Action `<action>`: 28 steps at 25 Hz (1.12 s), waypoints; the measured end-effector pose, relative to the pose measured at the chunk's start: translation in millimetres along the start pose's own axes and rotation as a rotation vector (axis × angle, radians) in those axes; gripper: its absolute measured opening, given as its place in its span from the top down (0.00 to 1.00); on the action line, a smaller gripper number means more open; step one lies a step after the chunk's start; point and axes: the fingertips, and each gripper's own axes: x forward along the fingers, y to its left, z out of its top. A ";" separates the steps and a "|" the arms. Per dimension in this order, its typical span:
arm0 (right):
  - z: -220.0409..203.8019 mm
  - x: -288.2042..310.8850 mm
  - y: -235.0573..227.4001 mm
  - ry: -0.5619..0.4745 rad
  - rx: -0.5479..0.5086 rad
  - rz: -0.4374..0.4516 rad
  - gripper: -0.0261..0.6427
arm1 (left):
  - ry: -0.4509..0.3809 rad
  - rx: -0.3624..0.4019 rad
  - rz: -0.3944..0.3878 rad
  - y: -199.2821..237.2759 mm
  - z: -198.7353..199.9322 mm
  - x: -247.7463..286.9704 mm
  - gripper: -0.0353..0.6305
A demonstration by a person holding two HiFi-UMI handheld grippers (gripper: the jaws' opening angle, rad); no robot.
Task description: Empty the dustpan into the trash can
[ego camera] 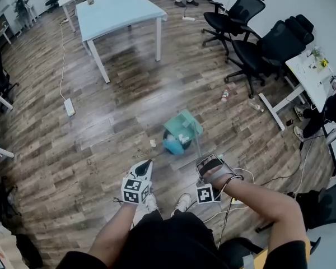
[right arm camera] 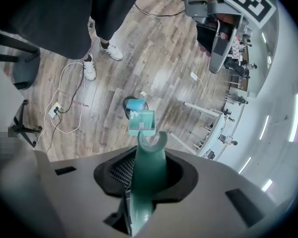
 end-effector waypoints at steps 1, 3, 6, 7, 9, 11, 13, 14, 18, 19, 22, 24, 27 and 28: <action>-1.7 -0.9 -0.9 0.007 -0.006 -0.003 0.81 | 0.000 0.001 -0.002 -1.3 0.4 -0.1 0.93; -3.5 -3.8 -2.2 0.019 -0.028 -0.013 0.81 | -0.002 0.004 -0.005 -3.8 2.0 -0.9 0.93; -1.1 -8.5 -3.1 0.022 -0.063 -0.017 0.81 | -0.010 0.011 -0.010 -4.8 7.6 -2.3 0.93; 2.5 -8.5 -2.2 0.025 -0.078 -0.014 0.81 | -0.011 0.013 -0.010 -4.0 8.8 -2.7 0.93; 17.1 -4.7 4.4 0.038 -0.128 -0.007 0.81 | -0.011 0.015 -0.011 -2.4 8.6 -3.4 0.93; 39.2 -0.8 16.1 0.040 -0.186 -0.002 0.81 | -0.008 0.016 -0.014 -2.2 6.2 -5.3 0.93; 58.7 -1.7 27.2 0.023 -0.207 0.004 0.81 | -0.007 0.021 -0.016 -1.8 4.1 -7.6 0.93; 64.9 -3.1 30.2 0.014 -0.207 0.006 0.81 | -0.005 0.024 -0.015 -0.4 3.0 -8.2 0.93; 65.5 -3.7 27.1 0.013 -0.176 0.012 0.81 | 0.012 0.023 -0.008 8.2 -5.5 -9.9 0.93; 61.5 -2.9 25.2 0.020 -0.173 0.011 0.81 | 0.015 0.022 -0.010 8.6 -7.2 -10.3 0.93; 46.5 -1.3 22.6 0.045 -0.176 0.002 0.81 | 0.017 0.023 -0.019 4.5 -8.5 -9.8 0.93; 33.4 1.4 20.2 0.067 -0.164 -0.002 0.81 | 0.016 0.027 -0.026 0.6 -7.1 -6.9 0.93; 9.0 7.9 10.3 0.109 -0.118 0.003 0.81 | 0.012 0.030 -0.037 -3.6 -3.3 -2.8 0.93; 1.2 9.4 7.2 0.119 -0.097 0.011 0.81 | 0.011 0.031 -0.039 -4.9 -2.0 -2.4 0.93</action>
